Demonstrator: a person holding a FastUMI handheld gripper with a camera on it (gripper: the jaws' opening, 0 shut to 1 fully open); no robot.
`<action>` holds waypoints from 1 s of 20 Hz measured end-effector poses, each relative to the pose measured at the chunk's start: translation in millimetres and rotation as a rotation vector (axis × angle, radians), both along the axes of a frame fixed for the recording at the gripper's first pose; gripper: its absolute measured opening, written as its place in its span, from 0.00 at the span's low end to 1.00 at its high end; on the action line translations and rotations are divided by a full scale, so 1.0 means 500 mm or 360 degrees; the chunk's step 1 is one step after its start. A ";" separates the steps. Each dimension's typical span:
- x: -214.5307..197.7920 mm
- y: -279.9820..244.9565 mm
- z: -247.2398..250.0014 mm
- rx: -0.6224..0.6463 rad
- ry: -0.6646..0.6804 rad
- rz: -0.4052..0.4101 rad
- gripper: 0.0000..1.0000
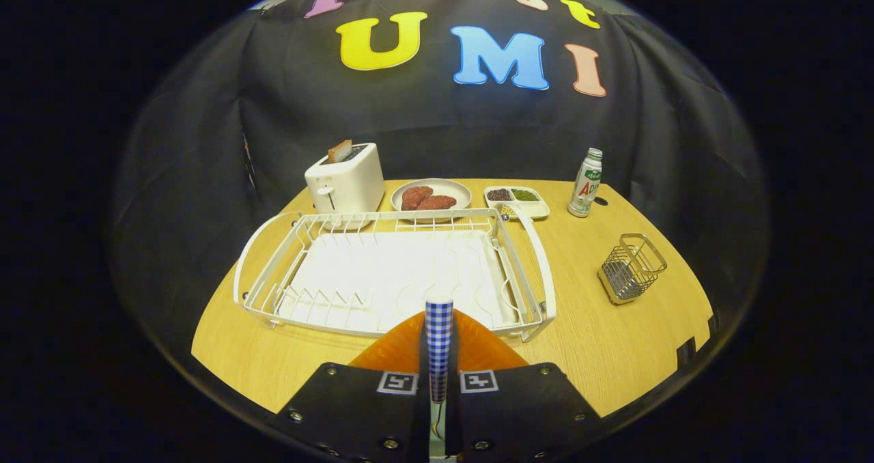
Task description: Take the plate from the dish rack, then take the spoon from the basket and place it into the plate.
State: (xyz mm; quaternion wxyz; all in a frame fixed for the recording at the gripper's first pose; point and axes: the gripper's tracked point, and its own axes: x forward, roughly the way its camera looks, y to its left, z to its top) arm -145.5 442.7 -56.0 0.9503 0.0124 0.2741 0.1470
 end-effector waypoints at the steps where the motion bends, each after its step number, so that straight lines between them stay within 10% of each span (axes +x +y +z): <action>1: -0.005 0.003 -0.009 0.0003 0.0015 0.0012 0.08; 20: -0.026 0.002 -0.092 0.0027 0.0167 0.0020 0.14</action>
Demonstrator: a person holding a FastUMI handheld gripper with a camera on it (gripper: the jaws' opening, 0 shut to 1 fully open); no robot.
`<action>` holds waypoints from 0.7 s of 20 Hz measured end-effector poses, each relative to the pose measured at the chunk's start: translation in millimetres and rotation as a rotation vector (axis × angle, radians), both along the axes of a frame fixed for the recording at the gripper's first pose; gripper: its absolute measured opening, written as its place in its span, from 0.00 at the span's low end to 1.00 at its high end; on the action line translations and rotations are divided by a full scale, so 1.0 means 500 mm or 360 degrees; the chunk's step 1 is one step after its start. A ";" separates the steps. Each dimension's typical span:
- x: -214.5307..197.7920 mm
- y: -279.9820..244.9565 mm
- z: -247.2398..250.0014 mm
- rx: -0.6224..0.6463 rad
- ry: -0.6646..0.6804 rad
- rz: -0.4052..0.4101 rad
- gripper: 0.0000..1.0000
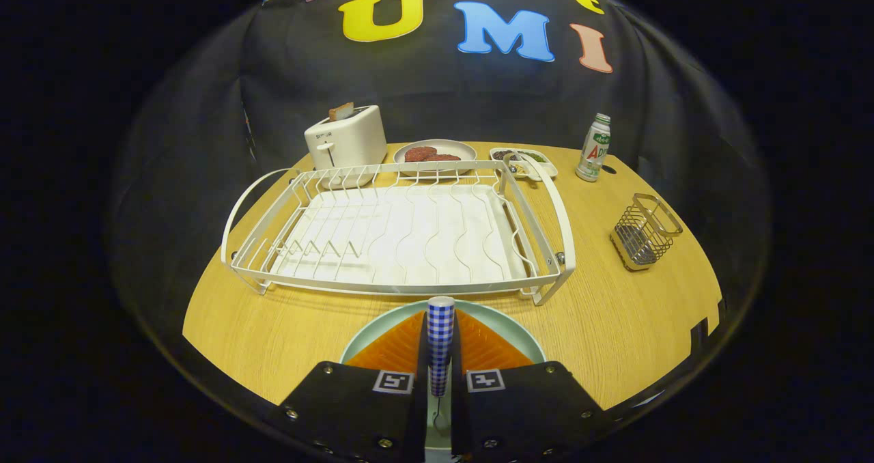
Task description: Take the plate from the dish rack, then take the spoon from the basket and place it into the plate.
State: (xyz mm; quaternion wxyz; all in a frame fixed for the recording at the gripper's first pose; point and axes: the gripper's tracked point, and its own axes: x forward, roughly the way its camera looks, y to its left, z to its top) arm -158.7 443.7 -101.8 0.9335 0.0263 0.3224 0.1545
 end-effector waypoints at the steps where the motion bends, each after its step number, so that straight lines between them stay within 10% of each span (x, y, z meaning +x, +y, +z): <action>1: 0.005 -0.003 -0.002 0.0016 0.0008 -0.0010 0.15; 8: 0.034 -0.033 0.009 0.0029 0.0003 -0.0070 0.39; 10: 0.045 -0.040 0.014 0.0037 -0.0004 -0.0086 0.53; 12: 0.052 -0.042 0.017 0.0045 -0.0004 -0.0092 0.90; 14: 0.060 -0.036 0.020 0.0073 -0.0007 -0.0079 0.99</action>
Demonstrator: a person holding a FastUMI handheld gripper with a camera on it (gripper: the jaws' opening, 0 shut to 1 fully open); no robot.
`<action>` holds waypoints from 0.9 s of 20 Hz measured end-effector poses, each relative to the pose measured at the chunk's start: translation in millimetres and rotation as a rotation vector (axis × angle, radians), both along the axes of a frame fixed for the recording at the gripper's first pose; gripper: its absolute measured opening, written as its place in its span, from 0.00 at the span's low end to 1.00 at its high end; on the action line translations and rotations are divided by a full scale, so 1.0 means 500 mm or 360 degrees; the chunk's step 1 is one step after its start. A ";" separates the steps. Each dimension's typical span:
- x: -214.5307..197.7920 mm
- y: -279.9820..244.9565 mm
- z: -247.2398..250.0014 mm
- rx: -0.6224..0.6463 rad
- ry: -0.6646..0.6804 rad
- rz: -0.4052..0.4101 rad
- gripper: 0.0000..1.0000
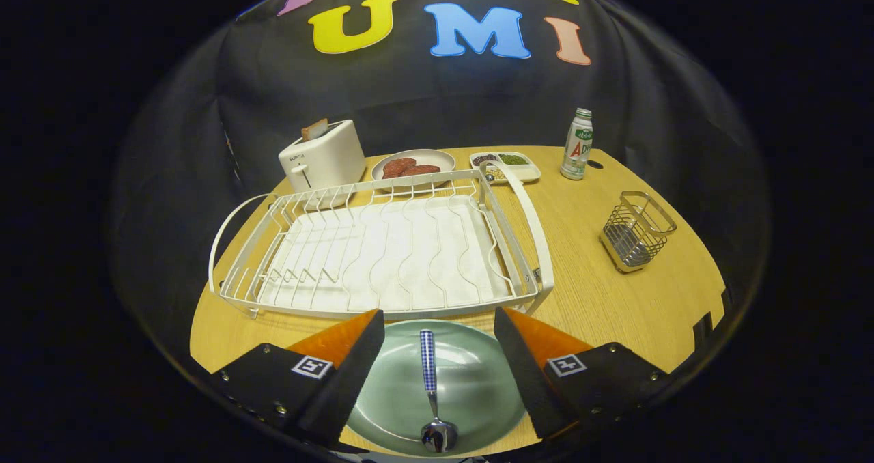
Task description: Take the plate from the dish rack, then take the spoon from the basket and place it into the plate.
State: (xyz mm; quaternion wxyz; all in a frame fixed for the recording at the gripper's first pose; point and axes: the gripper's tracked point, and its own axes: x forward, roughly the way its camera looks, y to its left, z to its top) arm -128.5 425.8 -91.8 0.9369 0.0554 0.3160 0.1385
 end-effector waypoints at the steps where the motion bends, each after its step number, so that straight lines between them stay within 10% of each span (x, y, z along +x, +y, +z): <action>1: 0.003 0.000 0.004 0.0006 -0.0002 0.0001 0.99; 9: 0.040 -0.035 0.094 0.0033 -0.0192 -0.0015 0.99; 18: 0.114 -0.131 0.421 0.0102 -0.0861 -0.0063 0.99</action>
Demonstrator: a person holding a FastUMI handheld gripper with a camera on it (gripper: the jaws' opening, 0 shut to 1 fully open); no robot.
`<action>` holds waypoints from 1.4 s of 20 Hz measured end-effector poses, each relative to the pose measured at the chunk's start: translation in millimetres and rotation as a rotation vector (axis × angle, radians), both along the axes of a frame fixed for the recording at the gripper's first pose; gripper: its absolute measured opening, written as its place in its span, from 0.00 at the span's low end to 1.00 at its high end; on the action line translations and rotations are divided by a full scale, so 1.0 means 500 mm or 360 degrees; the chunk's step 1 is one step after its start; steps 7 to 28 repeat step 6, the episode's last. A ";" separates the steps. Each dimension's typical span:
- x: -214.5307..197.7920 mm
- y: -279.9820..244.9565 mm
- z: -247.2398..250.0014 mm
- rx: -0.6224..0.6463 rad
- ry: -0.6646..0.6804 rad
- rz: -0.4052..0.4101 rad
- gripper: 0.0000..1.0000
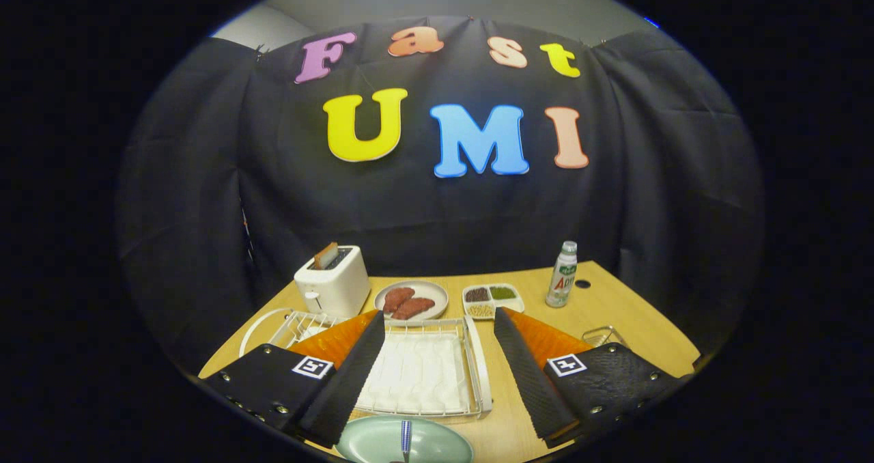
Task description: Take the plate from the dish rack, then take the spoon from the basket and place it into the plate.
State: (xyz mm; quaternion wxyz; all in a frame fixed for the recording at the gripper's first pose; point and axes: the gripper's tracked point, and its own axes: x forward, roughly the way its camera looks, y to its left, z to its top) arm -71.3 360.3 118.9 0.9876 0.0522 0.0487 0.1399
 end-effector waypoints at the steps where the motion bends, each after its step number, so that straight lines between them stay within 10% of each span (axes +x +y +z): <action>1: 0.004 -0.010 0.032 0.0007 -0.0057 -0.0011 0.99; 6: 0.022 -0.094 0.157 0.0114 -0.0249 -0.0106 0.98; 28: 0.022 -0.094 0.157 0.0114 -0.0249 -0.0106 0.98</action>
